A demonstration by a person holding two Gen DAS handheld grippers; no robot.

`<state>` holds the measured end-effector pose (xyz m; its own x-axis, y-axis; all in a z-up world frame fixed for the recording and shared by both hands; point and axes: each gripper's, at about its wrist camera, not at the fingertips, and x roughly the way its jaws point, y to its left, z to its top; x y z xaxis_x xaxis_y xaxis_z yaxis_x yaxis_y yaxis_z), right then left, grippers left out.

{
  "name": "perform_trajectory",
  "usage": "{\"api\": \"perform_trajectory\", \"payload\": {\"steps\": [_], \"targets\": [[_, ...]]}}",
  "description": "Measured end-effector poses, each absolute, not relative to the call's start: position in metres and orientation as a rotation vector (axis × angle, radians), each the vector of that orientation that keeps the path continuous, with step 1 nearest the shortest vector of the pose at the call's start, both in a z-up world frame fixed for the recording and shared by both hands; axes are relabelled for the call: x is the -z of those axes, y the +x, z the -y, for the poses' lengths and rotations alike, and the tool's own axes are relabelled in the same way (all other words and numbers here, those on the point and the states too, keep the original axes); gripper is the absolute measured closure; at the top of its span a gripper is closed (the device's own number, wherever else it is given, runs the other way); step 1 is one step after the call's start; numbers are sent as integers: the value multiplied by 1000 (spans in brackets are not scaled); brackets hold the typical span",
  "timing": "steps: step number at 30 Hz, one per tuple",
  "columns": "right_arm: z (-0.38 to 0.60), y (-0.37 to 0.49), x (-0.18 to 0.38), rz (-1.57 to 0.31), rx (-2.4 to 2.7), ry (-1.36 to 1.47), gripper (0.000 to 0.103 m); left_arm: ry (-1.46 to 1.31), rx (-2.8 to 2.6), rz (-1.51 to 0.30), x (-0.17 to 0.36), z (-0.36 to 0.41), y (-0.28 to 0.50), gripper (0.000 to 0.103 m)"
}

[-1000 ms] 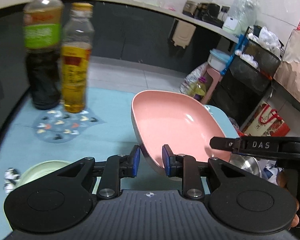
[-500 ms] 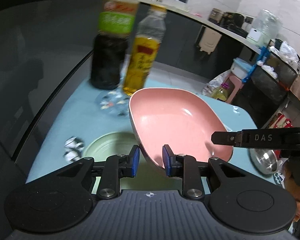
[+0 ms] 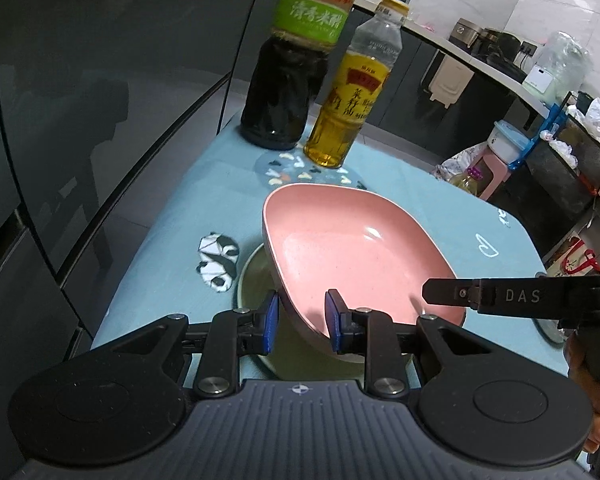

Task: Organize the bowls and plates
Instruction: 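Lower the pink dish onto the green plate, then release the pink dish and move both grippers to the steel pan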

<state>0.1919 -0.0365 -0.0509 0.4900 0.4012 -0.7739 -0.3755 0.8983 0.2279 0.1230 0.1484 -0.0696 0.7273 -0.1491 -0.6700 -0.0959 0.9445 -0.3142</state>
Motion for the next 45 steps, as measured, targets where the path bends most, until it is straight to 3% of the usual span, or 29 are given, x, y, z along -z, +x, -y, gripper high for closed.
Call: {"api": "perform_trajectory", "payload": {"steps": [23,29,45], "targets": [[36,194,64,-1000,-482,39,103,-322,0,-821,82,-150,115,78],[49,190,55,-980,-485,75,97,-334,-8,-796,72,-153,105,78],[126,181,34,-884,-396,195,95,-215,95,-726,25,-87,115,77]]}}
